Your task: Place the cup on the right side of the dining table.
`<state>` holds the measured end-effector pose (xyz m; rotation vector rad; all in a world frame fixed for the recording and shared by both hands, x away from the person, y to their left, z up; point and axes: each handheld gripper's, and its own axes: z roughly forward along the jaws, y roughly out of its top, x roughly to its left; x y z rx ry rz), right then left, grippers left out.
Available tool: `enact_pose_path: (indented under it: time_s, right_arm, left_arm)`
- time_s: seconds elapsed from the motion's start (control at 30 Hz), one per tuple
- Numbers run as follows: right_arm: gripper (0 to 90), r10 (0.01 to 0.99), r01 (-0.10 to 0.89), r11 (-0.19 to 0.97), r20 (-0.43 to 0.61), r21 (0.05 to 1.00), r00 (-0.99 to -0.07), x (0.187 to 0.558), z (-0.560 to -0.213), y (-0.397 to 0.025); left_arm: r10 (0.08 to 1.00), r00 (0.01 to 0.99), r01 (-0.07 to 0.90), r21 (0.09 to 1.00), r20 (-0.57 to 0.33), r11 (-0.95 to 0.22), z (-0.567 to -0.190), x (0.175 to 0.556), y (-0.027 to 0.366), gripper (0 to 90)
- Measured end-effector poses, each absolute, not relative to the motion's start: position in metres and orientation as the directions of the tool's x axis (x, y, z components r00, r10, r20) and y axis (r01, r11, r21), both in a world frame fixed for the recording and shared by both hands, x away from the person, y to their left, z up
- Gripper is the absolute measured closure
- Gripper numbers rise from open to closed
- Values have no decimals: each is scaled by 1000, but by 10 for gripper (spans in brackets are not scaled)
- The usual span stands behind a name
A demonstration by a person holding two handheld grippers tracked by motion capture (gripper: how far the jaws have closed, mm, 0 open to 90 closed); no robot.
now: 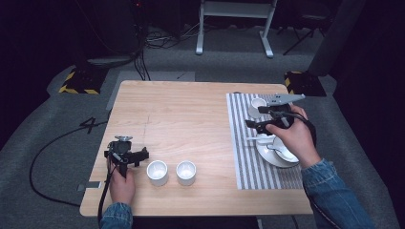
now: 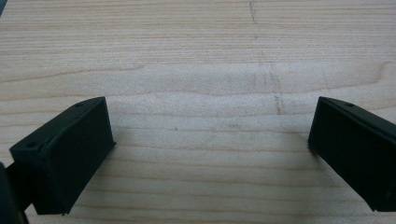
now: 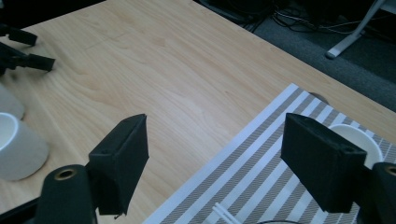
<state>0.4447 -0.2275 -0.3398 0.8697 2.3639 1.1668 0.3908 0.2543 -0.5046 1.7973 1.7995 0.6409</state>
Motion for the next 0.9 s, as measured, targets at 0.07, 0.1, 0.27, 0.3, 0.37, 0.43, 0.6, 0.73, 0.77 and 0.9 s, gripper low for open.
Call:
enact_pose_path:
  time_s: [0.07,0.1,0.27,0.3,0.37,0.43,0.6,0.73,0.77,0.9]
  right_arm:
    - [237,658,357,473,-54,806,-751,437,-342,-227]
    - [237,654,353,476,-55,805,-755,433,-343,-226]
    - [237,638,347,494,-61,797,-768,415,-350,-227]
    - [237,636,348,497,-61,795,-769,412,-352,-227]
    - [238,629,344,499,-60,795,-775,406,-356,-227]
    - [239,624,348,505,-56,790,-779,401,-361,-227]
    - [239,610,351,532,-61,771,-790,388,-374,-226]
    - [239,597,351,548,-61,760,-800,381,-386,-224]
    - [239,595,354,551,-58,755,-801,379,-389,-224]
    - [239,593,369,557,-45,744,-804,374,-402,-226]
  left_arm:
    - [1000,9,757,653,-27,11,-505,391,254,2]
    - [1000,9,757,653,-27,11,-505,391,254,2]
    - [1000,9,757,653,-27,11,-505,391,254,2]
    - [1000,9,757,653,-27,11,-505,391,254,2]
    - [1000,9,757,653,-27,11,-505,391,254,2]
    - [1000,9,757,653,-27,11,-505,391,254,2]
    - [1000,9,757,653,-27,11,-505,391,254,2]
    - [1000,8,757,653,-27,12,-505,391,254,2]
    - [1000,9,757,653,-27,11,-505,391,254,2]
    - [1000,8,757,653,-27,12,-505,391,254,2]
